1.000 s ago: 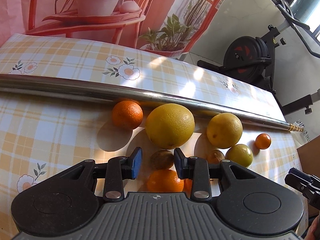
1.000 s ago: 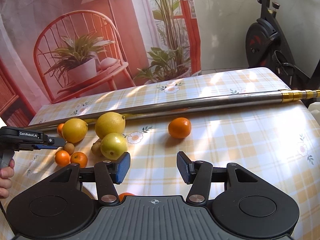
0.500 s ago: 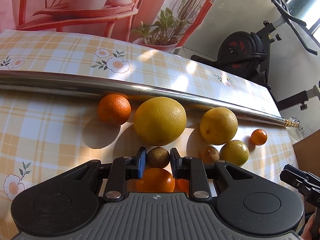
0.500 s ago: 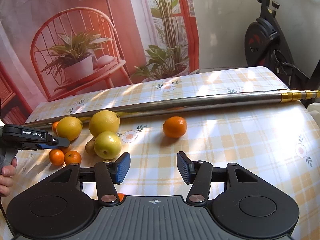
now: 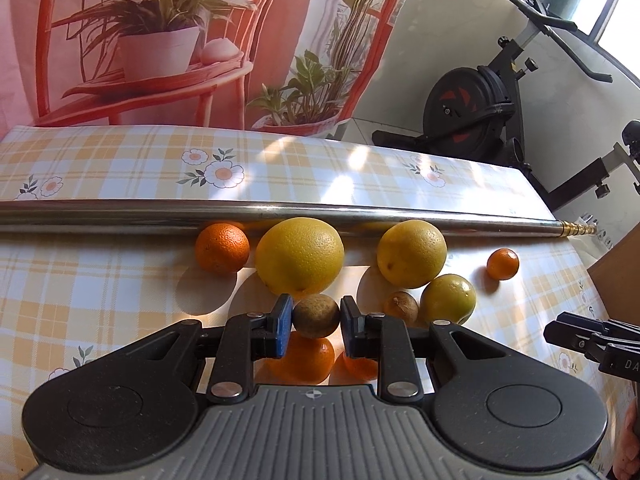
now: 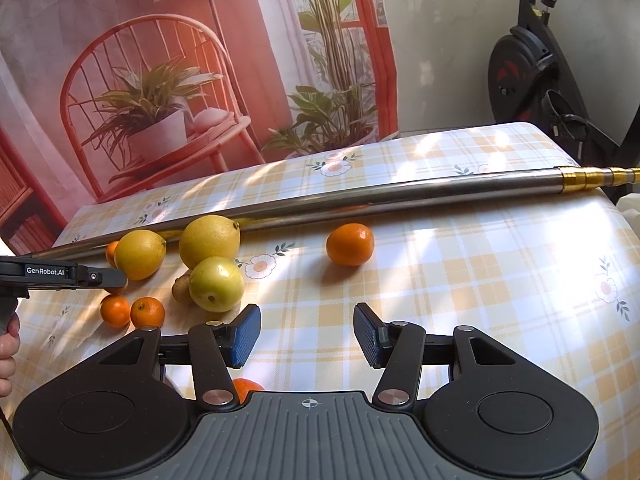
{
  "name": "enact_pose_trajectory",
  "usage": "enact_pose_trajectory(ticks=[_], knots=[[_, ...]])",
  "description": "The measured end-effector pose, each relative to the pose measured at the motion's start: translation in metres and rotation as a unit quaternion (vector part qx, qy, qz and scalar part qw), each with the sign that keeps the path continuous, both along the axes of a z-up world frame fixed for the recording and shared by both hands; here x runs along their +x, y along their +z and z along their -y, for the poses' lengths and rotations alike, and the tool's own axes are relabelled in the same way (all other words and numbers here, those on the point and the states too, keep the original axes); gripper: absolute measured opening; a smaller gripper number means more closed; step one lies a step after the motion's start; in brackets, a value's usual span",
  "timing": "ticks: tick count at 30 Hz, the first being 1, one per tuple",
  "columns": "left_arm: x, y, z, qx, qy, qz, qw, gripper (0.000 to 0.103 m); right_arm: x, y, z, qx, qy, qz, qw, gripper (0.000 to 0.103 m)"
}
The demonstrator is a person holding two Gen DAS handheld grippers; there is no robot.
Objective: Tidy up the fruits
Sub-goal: 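Grasp another brown fruit with the left gripper while the right gripper grasps a green-yellow pear, then carry both fruits to the white plate and open both grippers over it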
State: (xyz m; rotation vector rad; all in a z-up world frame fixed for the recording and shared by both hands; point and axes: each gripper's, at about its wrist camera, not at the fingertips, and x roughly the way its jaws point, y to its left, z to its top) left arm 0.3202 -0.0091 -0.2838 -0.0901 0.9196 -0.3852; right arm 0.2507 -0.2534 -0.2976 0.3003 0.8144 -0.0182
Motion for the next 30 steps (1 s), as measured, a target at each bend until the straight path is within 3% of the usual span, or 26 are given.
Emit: enact_pose_trajectory(ticks=[8, 18, 24, 30], knots=[[-0.031, 0.02, -0.005, 0.016, 0.022, 0.051, 0.9983, 0.027, 0.005, -0.002, 0.006, -0.008, -0.003, 0.007, 1.0, 0.049], [-0.055, 0.025, -0.018, -0.006, 0.034, 0.054, 0.9979, 0.027, 0.054, 0.004, -0.032, -0.007, 0.096, 0.019, 0.995, 0.049], [-0.062, 0.019, -0.024, -0.019, 0.027, 0.041, 0.9986, 0.027, 0.093, -0.011, -0.055, 0.001, 0.127, -0.021, 0.992, 0.049], [-0.069, 0.016, -0.025, -0.017, 0.016, 0.044, 0.9988, 0.027, 0.099, -0.03, -0.054, 0.049, 0.118, -0.055, 0.99, 0.045]])
